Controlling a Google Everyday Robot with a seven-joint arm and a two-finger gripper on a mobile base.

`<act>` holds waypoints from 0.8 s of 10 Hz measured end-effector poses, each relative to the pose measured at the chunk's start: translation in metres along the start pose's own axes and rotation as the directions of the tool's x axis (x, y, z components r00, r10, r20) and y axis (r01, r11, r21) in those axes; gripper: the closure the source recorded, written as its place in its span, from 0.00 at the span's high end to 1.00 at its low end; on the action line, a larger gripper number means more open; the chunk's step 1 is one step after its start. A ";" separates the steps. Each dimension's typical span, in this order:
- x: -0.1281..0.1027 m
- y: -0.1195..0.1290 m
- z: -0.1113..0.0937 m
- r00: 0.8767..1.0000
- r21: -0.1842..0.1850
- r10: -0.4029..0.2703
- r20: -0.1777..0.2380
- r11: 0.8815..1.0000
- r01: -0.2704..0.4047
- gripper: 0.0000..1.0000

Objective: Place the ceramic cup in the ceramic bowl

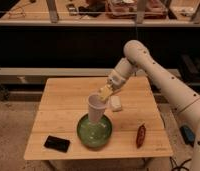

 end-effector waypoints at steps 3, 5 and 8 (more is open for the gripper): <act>-0.003 0.005 0.004 1.000 -0.027 -0.031 -0.003 0.999 0.031 0.00; -0.002 0.004 0.005 0.999 -0.026 -0.033 -0.002 0.999 0.033 0.00; 0.004 0.012 0.029 0.998 -0.028 -0.056 0.019 0.998 0.056 0.00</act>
